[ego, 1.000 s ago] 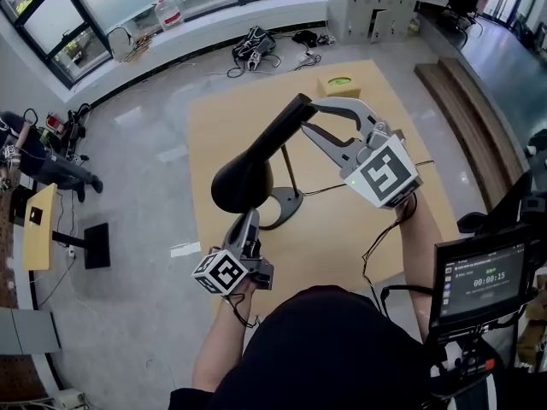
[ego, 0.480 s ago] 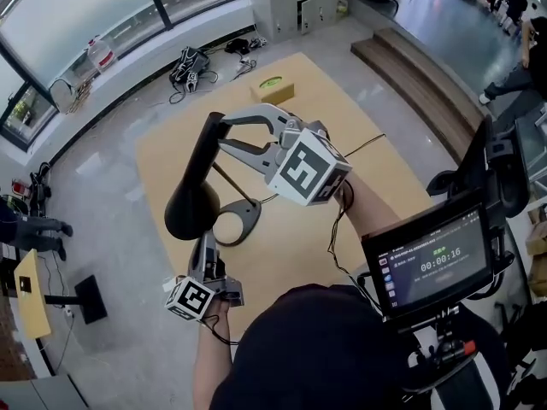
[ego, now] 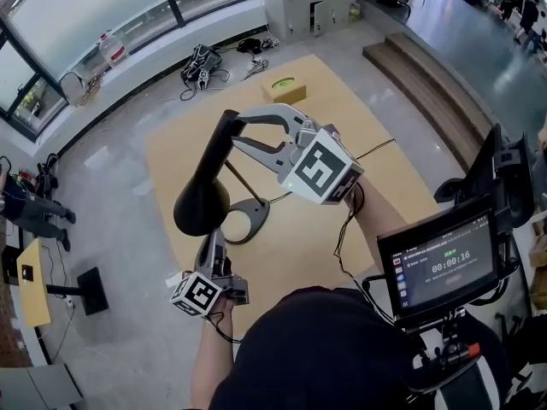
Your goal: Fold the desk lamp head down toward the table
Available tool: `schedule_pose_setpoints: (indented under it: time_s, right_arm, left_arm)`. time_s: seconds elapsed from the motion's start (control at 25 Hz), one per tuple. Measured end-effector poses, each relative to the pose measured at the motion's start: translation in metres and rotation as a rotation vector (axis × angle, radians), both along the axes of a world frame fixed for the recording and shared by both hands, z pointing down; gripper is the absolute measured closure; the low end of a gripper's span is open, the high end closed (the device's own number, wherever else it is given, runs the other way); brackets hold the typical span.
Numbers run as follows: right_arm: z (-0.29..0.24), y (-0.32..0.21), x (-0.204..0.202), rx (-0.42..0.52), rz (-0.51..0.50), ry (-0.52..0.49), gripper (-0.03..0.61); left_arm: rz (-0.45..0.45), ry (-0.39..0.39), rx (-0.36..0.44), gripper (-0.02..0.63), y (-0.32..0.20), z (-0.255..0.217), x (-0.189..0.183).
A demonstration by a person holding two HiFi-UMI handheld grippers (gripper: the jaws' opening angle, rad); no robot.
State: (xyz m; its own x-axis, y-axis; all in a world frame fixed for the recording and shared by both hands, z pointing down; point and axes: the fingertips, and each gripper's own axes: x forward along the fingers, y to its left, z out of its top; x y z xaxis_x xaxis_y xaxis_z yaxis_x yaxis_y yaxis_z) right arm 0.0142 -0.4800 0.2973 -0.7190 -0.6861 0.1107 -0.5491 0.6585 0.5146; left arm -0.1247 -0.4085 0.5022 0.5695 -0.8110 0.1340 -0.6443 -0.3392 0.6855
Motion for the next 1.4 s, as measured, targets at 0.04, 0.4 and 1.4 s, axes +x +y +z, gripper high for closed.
schedule_pose_setpoints:
  time_s: [0.04,0.4,1.4]
  right_arm:
    - [0.0,0.0,0.001,0.001,0.0,-0.002,0.457]
    - [-0.001,-0.003,0.002,-0.052,-0.011,-0.091,0.457]
    - [0.143,0.115,-0.023,-0.885,-0.022,-0.757,0.574]
  left_arm:
    - [0.002,-0.001,0.0,0.569,0.0,0.0,0.001]
    - [-0.023,0.015,-0.023,0.569,0.01,0.007,-0.002]
    - [0.113,-0.304,0.239,0.569,0.07,-0.055,0.027]
